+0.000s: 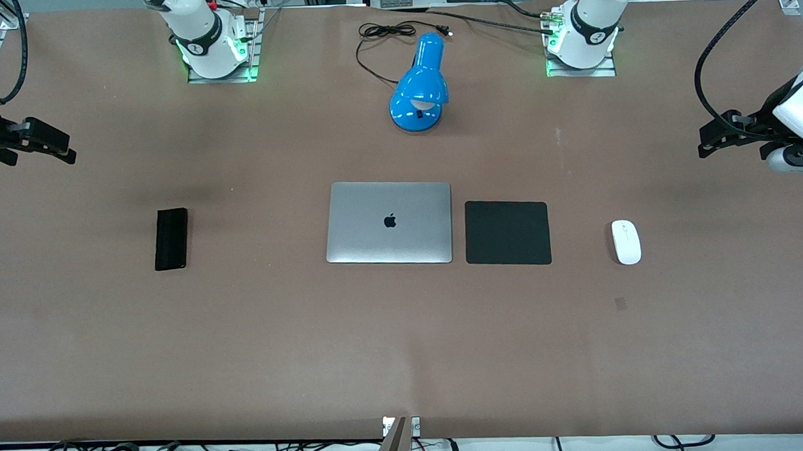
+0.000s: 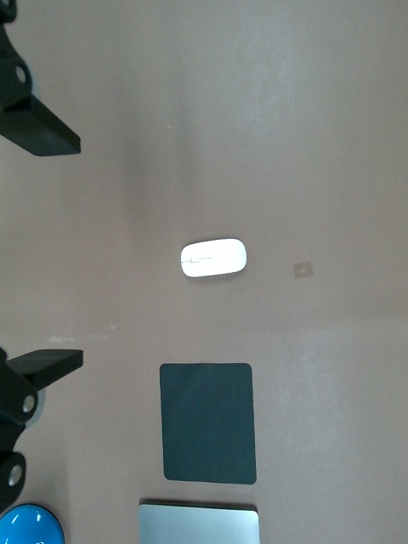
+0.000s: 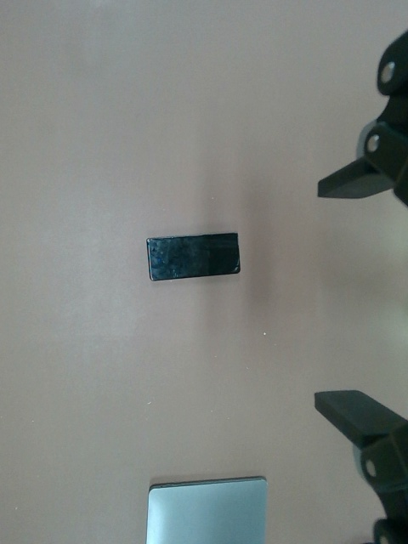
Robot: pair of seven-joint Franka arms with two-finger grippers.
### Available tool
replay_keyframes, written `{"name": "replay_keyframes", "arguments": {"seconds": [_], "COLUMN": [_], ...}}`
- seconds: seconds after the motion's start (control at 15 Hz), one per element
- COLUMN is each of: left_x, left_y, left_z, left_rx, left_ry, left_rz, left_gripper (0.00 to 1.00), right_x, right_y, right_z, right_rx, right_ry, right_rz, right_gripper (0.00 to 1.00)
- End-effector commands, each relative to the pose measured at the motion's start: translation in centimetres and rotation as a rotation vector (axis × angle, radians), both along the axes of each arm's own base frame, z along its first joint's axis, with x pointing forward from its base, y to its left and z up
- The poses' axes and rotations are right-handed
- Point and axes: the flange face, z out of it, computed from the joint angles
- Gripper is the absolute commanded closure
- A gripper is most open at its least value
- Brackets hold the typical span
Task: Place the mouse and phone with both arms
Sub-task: 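Reach the right gripper to the phone while the left gripper reaches the mouse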
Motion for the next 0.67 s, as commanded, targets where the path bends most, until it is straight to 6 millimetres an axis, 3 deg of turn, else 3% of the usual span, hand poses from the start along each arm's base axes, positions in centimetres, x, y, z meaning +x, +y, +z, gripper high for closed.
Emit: {"name": "replay_keyframes", "arguments": {"seconds": [0.0, 0.27, 0.4, 0.6], "left_x": [0.3, 0.4, 0.7, 0.4], "left_y": [0.1, 0.4, -0.8, -0.6], "left_z": [0.2, -0.4, -1.8, -2.0], "left_rx": [-0.002, -0.002, -0.002, -0.017], "left_ry": [-0.005, 0.012, 0.056, 0.098], "left_rz": [-0.005, -0.004, -0.026, -0.023], "left_gripper": [0.00, 0.00, 0.00, 0.00], "right_x": [-0.5, 0.0, 0.3, 0.6], "right_y": [-0.2, -0.2, -0.4, -0.8], "right_z": [0.0, -0.3, -0.9, -1.8], "right_rx": [0.001, 0.002, 0.003, 0.003], "right_ry": [0.016, 0.028, 0.040, 0.054], "right_rz": [-0.014, -0.014, -0.019, -0.025], "right_gripper": [0.00, 0.00, 0.00, 0.00]}}
